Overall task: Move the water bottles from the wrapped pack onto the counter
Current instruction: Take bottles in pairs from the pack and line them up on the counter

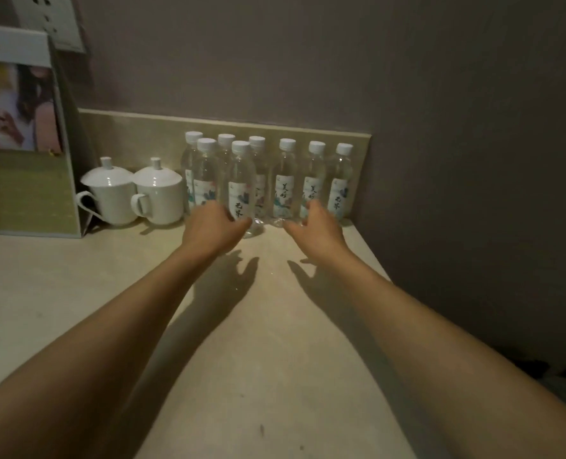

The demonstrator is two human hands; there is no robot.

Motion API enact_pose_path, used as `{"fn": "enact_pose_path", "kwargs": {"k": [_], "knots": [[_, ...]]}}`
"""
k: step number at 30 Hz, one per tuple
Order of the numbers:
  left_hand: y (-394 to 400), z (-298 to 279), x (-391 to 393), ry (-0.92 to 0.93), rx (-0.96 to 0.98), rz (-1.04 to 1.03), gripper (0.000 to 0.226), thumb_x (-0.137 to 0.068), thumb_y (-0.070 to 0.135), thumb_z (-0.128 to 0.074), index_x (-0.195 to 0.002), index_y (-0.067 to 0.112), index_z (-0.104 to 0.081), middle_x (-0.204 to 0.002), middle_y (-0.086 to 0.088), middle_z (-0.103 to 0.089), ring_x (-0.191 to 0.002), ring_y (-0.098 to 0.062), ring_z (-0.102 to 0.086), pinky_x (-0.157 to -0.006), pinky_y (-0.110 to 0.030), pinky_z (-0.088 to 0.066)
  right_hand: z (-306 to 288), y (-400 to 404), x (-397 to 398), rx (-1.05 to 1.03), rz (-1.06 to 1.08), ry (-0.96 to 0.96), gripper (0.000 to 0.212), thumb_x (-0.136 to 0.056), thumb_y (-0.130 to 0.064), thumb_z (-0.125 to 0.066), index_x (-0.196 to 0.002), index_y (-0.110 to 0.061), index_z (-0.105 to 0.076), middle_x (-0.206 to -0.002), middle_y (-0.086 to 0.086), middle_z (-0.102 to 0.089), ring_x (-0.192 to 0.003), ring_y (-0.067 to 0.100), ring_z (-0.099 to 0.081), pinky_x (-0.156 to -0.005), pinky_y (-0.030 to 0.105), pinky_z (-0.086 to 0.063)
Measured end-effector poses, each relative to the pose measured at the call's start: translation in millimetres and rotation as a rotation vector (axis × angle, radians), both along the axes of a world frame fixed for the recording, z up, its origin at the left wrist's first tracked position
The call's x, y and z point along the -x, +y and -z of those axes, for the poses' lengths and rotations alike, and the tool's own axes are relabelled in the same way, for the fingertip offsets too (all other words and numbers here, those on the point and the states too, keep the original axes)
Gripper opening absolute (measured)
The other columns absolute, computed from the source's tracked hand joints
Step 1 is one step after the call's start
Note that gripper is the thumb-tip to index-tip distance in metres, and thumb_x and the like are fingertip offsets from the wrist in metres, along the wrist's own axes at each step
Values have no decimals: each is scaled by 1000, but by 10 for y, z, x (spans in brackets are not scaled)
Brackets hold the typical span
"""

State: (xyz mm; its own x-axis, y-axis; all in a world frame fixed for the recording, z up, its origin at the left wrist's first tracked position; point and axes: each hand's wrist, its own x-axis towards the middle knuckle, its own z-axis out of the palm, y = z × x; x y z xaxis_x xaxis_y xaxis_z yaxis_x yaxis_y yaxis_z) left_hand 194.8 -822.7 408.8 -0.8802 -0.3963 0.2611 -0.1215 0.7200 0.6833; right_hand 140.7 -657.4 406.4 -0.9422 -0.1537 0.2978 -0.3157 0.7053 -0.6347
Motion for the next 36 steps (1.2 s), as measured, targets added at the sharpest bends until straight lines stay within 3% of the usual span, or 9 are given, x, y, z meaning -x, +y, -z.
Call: {"fn": "enact_pose_path", "kwargs": {"k": [4, 9, 14, 18, 23, 27, 32, 36], "knots": [[878, -62, -44, 78, -123, 120, 31, -89, 38, -61, -68, 16, -68, -66, -6, -73, -63, -17, -71, -72, -39, -61, -61, 665, -137, 129, 40, 93, 36, -86, -36, -61, -114, -13, -57, -107, 8, -66, -98, 27, -62, -78, 34, -49], [2021, 53, -32, 51, -273, 252, 31, -86, 39, -60, -72, 14, -71, -71, -12, -74, -71, -25, -73, -78, -44, -59, 23, 1674, -284, 171, 120, 155, 29, -86, -36, -59, -107, -16, -61, -89, -4, -63, -92, 21, -63, -74, 28, -44], [2997, 199, 12, 58, -208, 254, 50, -86, 43, -63, -120, 7, -62, -116, -13, -67, -108, -30, -63, -92, -42, -52, 241, 2660, -393, 218, 262, 180, 22, -87, -35, -59, -101, -19, -64, -83, -7, -63, -89, 18, -64, -77, 27, -46], [3693, 334, 46, -13, -209, 342, 58, -87, 47, -60, -130, 9, -53, -131, -13, -57, -116, -29, -58, -98, -40, -49, 478, 3283, -453, 233, 335, 128, 17, -89, -35, -57, -99, -21, -61, -84, -7, -63, -84, 15, -63, -70, 24, -42], [4521, 587, 195, -194, -189, 465, 54, -90, 41, -53, -133, 10, -50, -137, -14, -50, -115, -30, -56, -84, -31, -46, 800, 3938, -450, 240, 443, 55, 4, -93, -27, -53, -93, -24, -56, -87, -4, -62, -91, 20, -63, -73, 30, -49], [5071, 833, 363, -303, -75, 499, 50, -92, 34, -50, -134, 7, -48, -142, -17, -43, -120, -35, -51, -97, -43, -47, 1136, 4440, -360, 280, 524, -55, 9, -93, -26, -53, -95, -19, -58, -94, 2, -67, -92, 24, -65, -81, 41, -55], [5600, 1280, 714, -405, -117, 538, 36, -91, 29, -52, -117, 4, -59, -124, -17, -60, -109, -33, -59, -87, -37, -48, 1571, 5024, -109, 252, 596, -139, 1, -89, -25, -54, -90, -25, -55, -83, -4, -60, -90, 21, -63, -67, 24, -42], [5928, 1739, 1049, -488, -169, 532, 31, -90, 29, -52, -108, 7, -63, -113, -14, -64, -96, -29, -61, -73, -30, -45, 1967, 5409, 208, 268, 619, -267, 7, -86, -26, -55, -92, -22, -56, -93, 4, -68, -89, 26, -66, -80, 40, -57]]}}
